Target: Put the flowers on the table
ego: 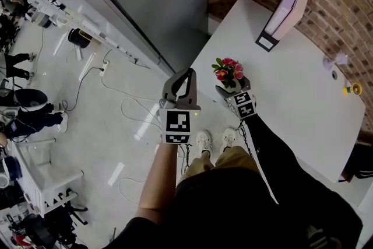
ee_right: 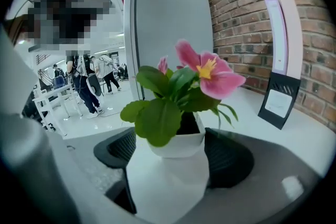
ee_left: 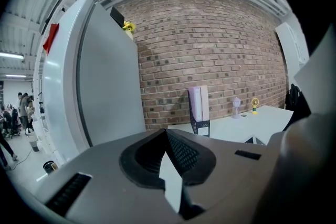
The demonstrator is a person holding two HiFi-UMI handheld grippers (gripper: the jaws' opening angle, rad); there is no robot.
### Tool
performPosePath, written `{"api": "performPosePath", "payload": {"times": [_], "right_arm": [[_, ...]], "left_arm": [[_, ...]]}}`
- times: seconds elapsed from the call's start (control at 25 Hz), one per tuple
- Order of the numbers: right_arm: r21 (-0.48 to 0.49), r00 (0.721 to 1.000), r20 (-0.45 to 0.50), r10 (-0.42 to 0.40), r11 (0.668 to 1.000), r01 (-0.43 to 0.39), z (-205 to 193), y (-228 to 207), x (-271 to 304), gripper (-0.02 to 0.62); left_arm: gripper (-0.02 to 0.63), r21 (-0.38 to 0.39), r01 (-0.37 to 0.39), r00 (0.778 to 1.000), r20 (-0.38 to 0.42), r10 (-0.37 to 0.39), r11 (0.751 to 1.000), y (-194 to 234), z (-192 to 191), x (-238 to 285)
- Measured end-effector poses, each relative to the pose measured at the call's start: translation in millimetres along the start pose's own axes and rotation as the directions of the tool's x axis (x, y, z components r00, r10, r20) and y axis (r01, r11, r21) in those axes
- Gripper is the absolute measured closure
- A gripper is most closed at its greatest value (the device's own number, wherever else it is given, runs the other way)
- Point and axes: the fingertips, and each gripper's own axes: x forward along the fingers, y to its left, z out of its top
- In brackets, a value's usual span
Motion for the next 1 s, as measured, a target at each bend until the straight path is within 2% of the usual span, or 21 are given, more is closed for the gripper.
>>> {"api": "performPosePath", "payload": {"times": [0.24, 0.6, 0.8, 1.0], "right_arm": [[0.033, 0.999, -0.003, -0.054, 0.998, 0.054, -8, -4, -23, 0.196], [0.071, 0.979, 0.102, -0.178, 0.983, 0.171, 15, -8, -79, 0.196], [0.083, 0.950, 0.193, -0.244, 0.969, 0.232, 50, -15, -114, 0.196], [0.061, 0.912, 0.293, -0.287, 0.958, 0.281, 106, -23, -148, 0.196]], "left_arm": [[0.598, 0.000, 0.022, 0.999, 0.032, -0.022, 1.000, -1, 10, -4], [0.598, 0.019, 0.066, 0.993, 0.092, -0.068, 0.998, -2, 34, -10], [0.598, 0.021, 0.090, 0.989, 0.117, -0.092, 0.996, -8, 48, -11], [0.598, 0.032, 0.110, 0.984, 0.136, -0.113, 0.993, -12, 61, -8]]}}
